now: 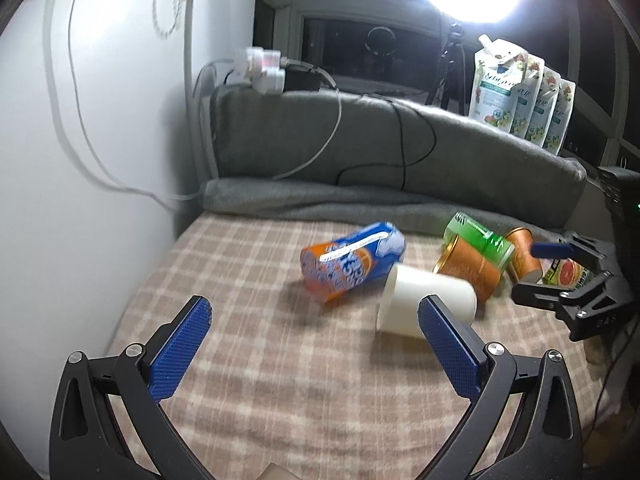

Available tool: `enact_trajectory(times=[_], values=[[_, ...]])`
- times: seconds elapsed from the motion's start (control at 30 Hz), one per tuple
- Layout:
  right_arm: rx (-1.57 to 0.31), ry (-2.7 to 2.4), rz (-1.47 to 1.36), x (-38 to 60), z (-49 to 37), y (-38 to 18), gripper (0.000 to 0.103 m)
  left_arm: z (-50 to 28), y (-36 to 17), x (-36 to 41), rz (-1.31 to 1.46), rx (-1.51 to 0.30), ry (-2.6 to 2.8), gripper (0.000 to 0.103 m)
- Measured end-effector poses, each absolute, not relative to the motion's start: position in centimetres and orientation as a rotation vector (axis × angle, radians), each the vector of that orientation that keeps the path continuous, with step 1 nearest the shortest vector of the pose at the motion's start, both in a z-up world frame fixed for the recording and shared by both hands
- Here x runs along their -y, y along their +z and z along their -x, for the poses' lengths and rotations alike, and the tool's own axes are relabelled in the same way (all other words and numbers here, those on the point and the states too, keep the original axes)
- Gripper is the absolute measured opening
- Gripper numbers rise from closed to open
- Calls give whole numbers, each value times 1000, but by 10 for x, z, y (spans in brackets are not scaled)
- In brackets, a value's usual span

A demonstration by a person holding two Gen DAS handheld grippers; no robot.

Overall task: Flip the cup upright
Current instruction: 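Move the right gripper toward the white cup lying on its side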

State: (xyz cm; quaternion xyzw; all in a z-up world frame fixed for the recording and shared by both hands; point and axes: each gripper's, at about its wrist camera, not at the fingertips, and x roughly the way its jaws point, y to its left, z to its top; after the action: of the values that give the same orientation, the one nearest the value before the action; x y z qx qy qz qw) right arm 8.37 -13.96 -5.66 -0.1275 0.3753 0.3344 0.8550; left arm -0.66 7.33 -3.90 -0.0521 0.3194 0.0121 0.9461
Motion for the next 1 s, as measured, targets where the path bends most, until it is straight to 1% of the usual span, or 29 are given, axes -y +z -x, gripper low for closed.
enact_trajectory(times=[0.17, 0.33, 0.67, 0.77, 0.97, 1.0], values=[[-882, 811, 401, 108, -101, -69, 103, 10, -50, -85, 159, -709, 38, 103], [-958, 897, 505, 78, -115, -87, 103, 12, -58, -88, 153, -737, 51, 103], [-1005, 930, 663, 45, -123, -105, 103, 11, -63, -94, 161, -744, 61, 103], [-1024, 932, 675, 42, -128, -109, 98, 11, -64, -93, 166, -745, 56, 103], [-1034, 930, 726, 32, -125, -120, 95, 9, -64, -91, 163, -744, 47, 101], [-1035, 922, 736, 30, -125, -122, 93, 8, -64, -91, 164, -745, 46, 100]])
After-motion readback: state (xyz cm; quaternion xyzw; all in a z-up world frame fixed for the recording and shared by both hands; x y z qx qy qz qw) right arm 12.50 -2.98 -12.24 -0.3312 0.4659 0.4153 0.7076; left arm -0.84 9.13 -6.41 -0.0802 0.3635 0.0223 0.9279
